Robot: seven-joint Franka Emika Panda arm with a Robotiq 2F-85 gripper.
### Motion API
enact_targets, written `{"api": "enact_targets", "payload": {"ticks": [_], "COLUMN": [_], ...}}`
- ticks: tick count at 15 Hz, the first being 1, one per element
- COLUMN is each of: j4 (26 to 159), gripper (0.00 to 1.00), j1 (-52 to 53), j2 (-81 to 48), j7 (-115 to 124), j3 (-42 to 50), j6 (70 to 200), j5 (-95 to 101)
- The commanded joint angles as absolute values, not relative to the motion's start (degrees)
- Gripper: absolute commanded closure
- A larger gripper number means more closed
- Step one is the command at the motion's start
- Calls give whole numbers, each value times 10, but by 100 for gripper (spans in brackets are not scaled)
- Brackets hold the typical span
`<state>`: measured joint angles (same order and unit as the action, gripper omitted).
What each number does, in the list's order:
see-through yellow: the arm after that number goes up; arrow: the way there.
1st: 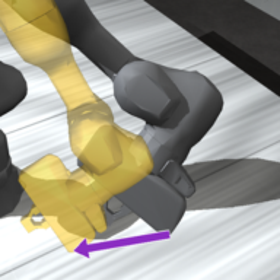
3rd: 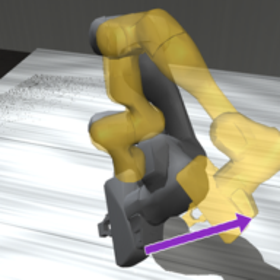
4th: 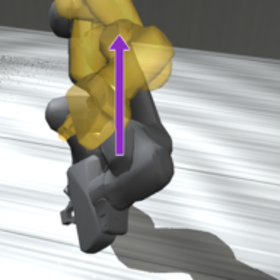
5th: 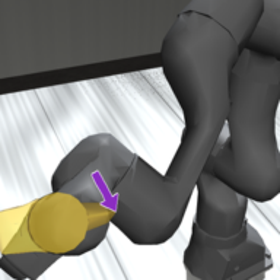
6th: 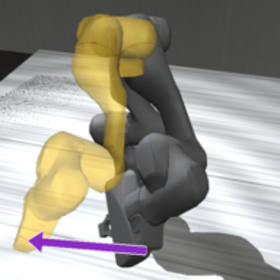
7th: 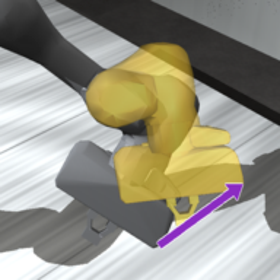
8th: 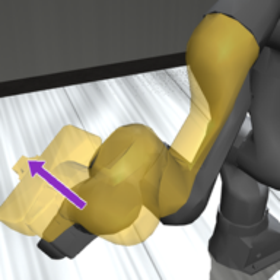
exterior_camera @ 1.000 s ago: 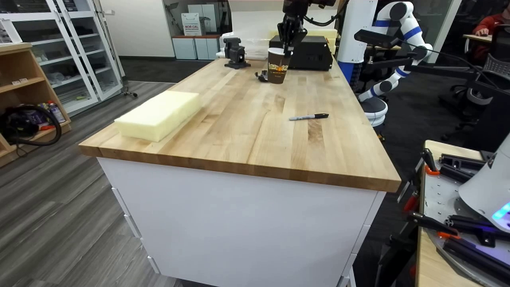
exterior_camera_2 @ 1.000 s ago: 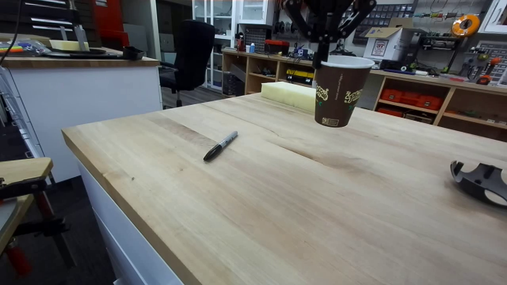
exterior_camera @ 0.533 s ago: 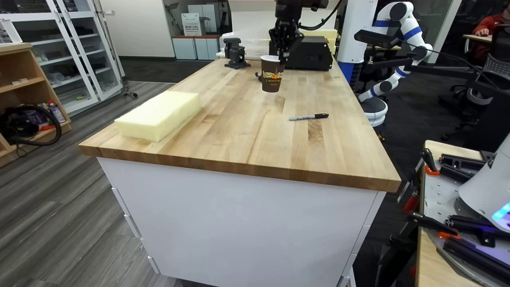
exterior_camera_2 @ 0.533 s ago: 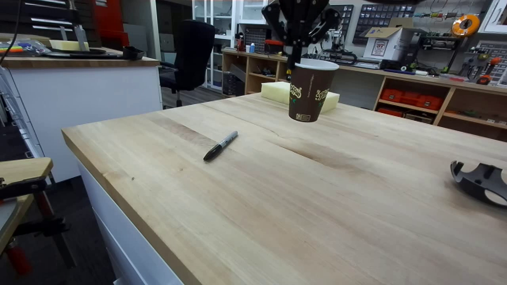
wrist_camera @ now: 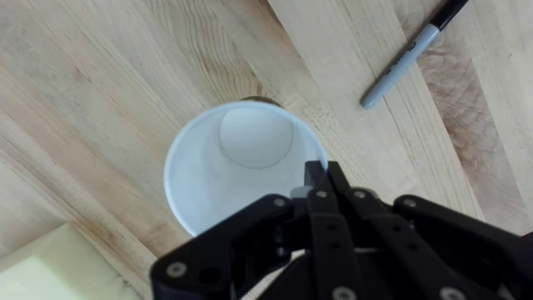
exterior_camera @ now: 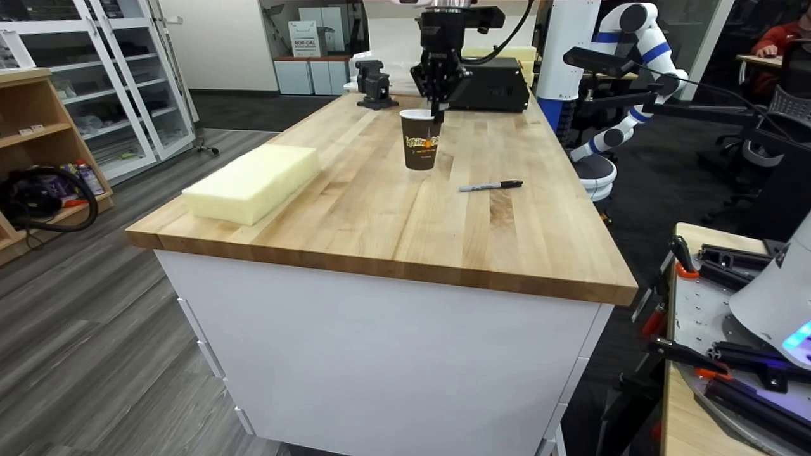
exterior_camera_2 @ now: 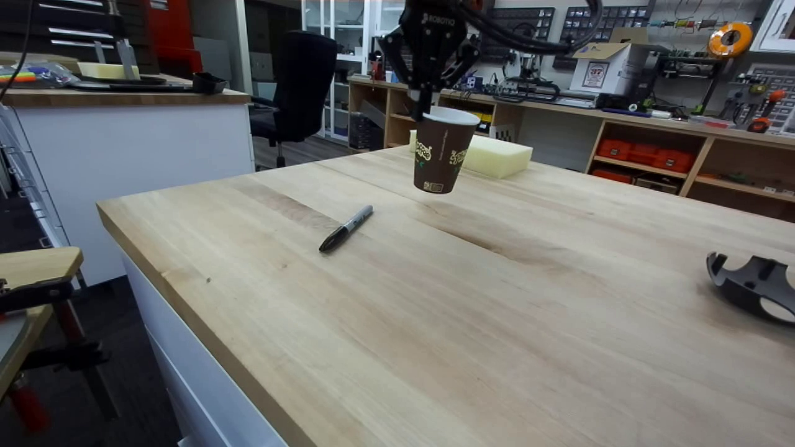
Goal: Remove the marker from the cup,move the cup to the left and put the marker in the cup
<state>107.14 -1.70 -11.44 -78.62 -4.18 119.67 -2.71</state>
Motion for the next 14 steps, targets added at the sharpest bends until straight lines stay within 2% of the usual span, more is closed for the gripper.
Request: {"api": "enact_targets", "payload": {"ticks": [1,10,11,12,14], "j4": [1069,1066,1068,1068,1070], "gripper": [99,99,72,71,60], "j1": [-5,13,14,14,14], "j2": [-121,-141,-139,-139,-137], "j7": [-802,-808,-803,-803,-798], "j3": [-53,-73,-72,-72,-70], "j6": [1182,1173,1174,1173,1176], "j5": [-26,-19,-16,-15,-11]}}
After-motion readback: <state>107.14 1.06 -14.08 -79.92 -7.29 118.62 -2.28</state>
